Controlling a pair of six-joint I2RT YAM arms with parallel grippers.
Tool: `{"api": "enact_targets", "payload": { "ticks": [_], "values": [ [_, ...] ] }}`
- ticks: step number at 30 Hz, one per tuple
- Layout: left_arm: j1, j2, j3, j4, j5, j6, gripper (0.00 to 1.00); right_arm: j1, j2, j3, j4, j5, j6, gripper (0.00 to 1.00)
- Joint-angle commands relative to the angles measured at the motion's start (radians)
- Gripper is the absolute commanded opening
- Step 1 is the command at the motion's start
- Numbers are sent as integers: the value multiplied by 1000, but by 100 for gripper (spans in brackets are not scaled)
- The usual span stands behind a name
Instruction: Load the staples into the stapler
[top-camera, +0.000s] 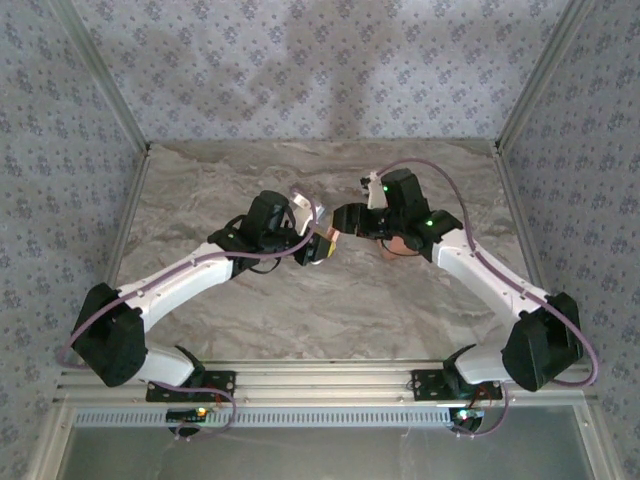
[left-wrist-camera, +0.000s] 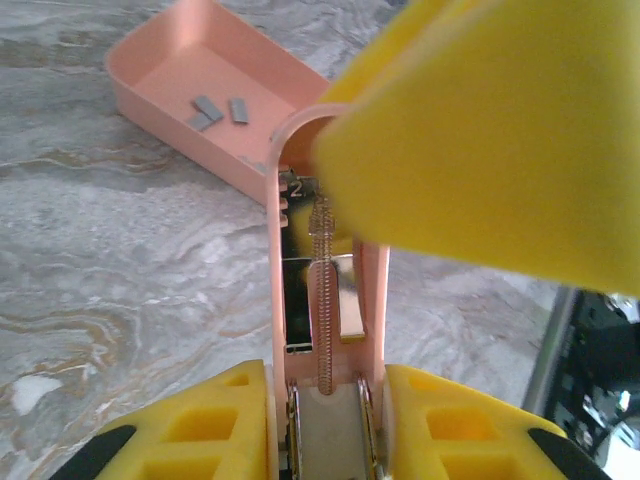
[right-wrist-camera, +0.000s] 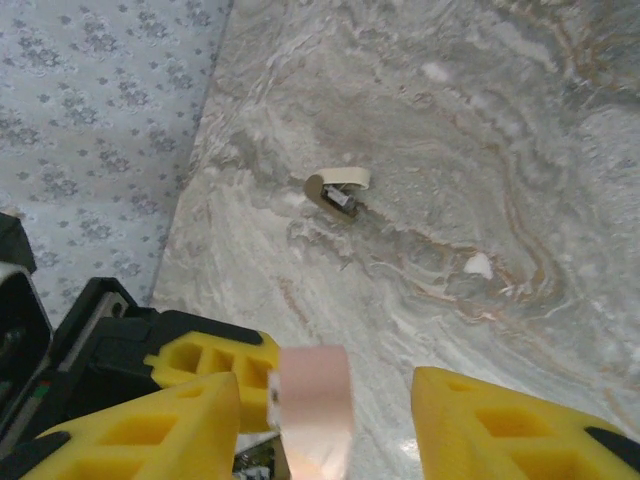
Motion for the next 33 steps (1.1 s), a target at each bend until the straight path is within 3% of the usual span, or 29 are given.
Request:
{"api": "enact_targets", "payload": {
  "ticks": [1,7,12,20,33],
  "values": [
    [-3,-31,-39,60,-106,-47,18,-22,-56,-27,8,53,0,51],
    [-4,5,-105,135,-430,-215,19,-31,-120,-85,6,149,0,51],
    [-46,104,-77,161,-614,-253,19,-31,-190,-171,29,215,50,51],
    [-92,329,44,184,-679,-270,18,-29,-273,-250,28,262,83,50],
    [-109,559,217,180,-663,-336,18,-33,-379,-346,30,316,105,50]
  ]
}}
